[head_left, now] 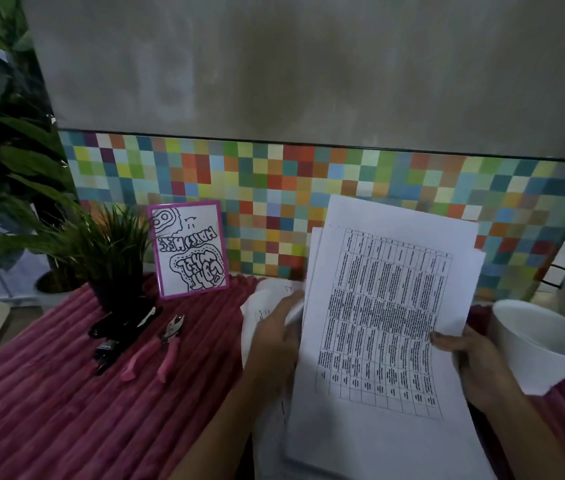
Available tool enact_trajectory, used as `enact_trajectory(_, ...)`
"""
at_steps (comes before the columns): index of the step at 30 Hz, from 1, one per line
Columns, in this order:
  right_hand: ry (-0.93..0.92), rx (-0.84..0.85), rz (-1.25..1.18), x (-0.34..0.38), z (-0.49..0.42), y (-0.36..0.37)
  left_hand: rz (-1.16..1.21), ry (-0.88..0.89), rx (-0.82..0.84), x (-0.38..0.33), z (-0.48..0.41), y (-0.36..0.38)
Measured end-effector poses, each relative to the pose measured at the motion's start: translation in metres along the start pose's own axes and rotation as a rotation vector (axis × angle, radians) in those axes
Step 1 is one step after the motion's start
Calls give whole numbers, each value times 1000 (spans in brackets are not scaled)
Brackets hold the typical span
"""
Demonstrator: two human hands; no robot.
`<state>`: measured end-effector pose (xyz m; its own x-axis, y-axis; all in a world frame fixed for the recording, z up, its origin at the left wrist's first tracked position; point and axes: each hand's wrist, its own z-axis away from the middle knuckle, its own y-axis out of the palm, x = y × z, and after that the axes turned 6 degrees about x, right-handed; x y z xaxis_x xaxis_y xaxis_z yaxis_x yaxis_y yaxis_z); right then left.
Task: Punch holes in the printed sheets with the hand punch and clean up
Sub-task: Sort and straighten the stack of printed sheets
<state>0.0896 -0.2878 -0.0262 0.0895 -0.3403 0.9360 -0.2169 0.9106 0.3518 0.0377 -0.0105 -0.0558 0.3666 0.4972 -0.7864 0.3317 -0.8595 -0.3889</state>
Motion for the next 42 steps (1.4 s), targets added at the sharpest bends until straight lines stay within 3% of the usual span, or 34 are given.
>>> enact_trajectory(3, -16, -3, -12, -2, -3, 1, 402, -91, 80, -23, 3, 0)
enact_trajectory(5, 2, 14, -25, -2, -2, 1, 542, -180, 109, -33, 3, -2)
enact_trajectory(11, 82, 92, 12, -8, -3, 7, 468, -225, 178, -46, 7, 4)
enact_trajectory(16, 40, 135, 98, 5, 6, 9, 823, -373, 183, -41, 4, -2)
enact_trajectory(19, 28, 99, 311, 14, 10, 9, 918, -367, 187, -47, 2, -5)
enact_trajectory(22, 20, 133, 305, 14, 11, 15, 968, -406, 104, -48, -2, -5)
enact_trajectory(24, 19, 126, 318, 9, 9, 21, 816, -397, 22, -45, -2, -5)
enact_trajectory(27, 1, 17, 496, -7, 1, 18, 211, -310, -75, -22, 3, -8)
enact_trajectory(30, 18, -111, 555, -14, -2, 6, -719, -451, 87, 1, 9, -21)
enact_trajectory(31, 11, -156, 540, -14, -2, 1, -850, -505, 136, 4, 10, -26)
enact_trajectory(35, -49, -280, 468, -8, -5, -11, -474, -560, 22, 4, 7, -34)
enact_trajectory(42, -152, -255, 208, 0, -8, -9, -482, -241, -85, 3, 0, -30)
